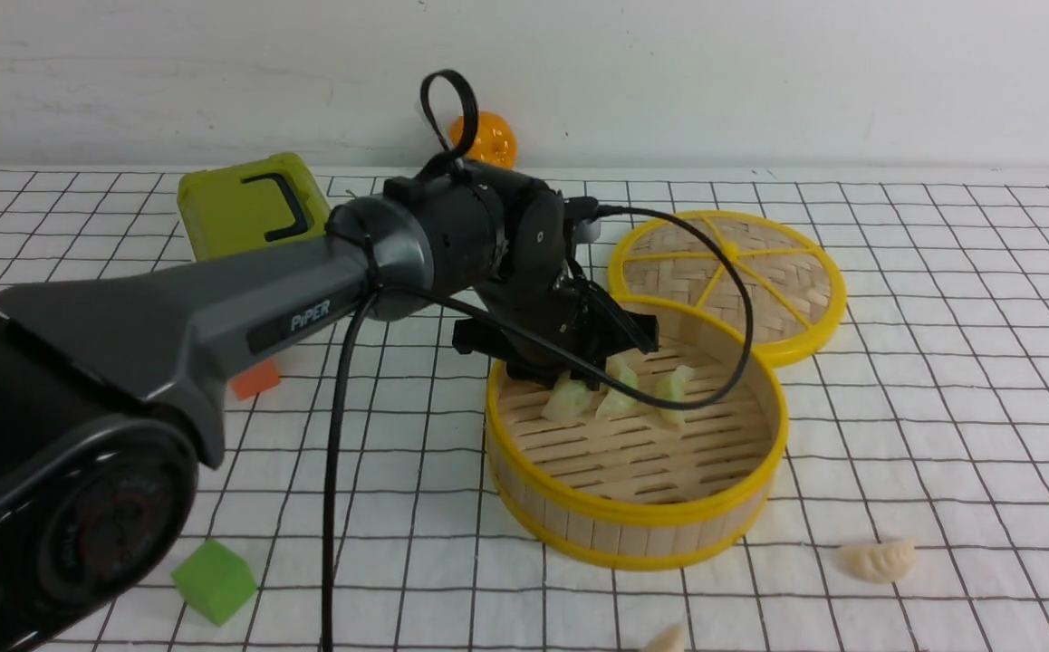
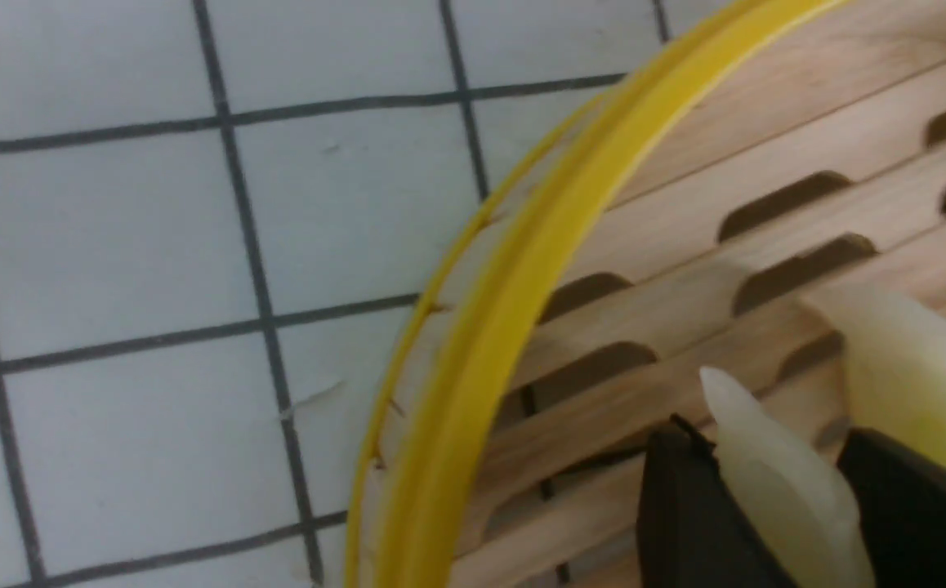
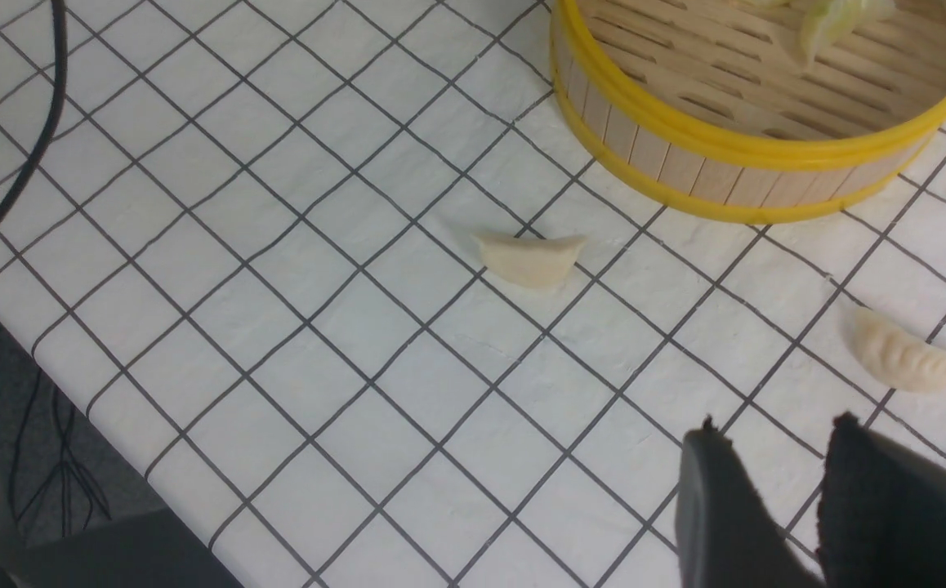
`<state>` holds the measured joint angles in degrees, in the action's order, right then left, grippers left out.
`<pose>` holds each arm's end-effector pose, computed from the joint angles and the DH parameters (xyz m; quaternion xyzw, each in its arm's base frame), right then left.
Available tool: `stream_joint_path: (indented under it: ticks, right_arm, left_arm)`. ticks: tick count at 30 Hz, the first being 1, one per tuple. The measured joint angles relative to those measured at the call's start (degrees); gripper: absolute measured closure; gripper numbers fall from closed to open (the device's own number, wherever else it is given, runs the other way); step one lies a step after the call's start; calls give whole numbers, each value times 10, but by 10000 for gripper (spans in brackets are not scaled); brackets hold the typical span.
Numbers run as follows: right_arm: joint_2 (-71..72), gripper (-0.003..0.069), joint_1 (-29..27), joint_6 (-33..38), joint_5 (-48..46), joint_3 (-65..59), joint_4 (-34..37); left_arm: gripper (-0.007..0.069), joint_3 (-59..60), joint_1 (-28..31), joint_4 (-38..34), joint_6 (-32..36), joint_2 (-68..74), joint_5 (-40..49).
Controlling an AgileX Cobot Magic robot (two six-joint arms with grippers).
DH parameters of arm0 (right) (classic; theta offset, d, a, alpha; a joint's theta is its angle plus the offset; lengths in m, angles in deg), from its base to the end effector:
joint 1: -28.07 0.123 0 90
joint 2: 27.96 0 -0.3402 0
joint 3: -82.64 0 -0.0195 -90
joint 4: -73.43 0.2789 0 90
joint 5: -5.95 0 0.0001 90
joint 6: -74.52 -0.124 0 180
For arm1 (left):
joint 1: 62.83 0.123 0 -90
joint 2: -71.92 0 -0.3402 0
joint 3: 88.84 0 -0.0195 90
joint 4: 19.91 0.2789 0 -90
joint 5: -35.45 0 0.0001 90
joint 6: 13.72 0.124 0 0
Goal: Put the dumplings into the steamer on the table with the white tablecloth.
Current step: 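Place the dumpling into the bamboo steamer basket with the left gripper, then reach for and grasp a dumpling lying on the table beside the steamer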
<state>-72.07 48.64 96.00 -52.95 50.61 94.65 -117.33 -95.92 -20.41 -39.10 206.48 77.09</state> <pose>0.0873 0.0738 0.3647 -0.3001 0.8577 0.1791 0.3773 0.4841 -0.3163 0.2021 0.0623 0.9585 -0.1390 0.2408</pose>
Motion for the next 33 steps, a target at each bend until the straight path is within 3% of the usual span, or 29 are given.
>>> stream_joint_path:
  ticks: [6, 9, 13, 19, 22, 29, 33]
  right_arm:
    - [0, 458, 0, 0, 13, 0, -2]
    - [0, 456, 0, 0, 14, 0, -6]
    - [0, 450, 0, 0, 14, 0, -7]
    - [0, 444, 0, 0, 14, 0, -7]
    - [0, 442, 0, -5, 7, 0, -7]
    - [-2, 440, 0, -11, -32, 6, -6]
    - [-21, 482, 0, 25, -57, 27, 15]
  left_arm:
    - [276, -7, 0, 20, -13, 2, 11]
    - [169, -36, 0, 23, -13, 2, 62]
    - [127, -96, -2, 23, 35, -13, 146]
    - [132, -119, -33, -5, 167, -105, 262]
    - [146, -97, -50, -23, 201, -147, 287]
    - [200, 85, -52, -29, 209, -285, 285]
    - [240, 225, -51, -29, 207, -394, 241]
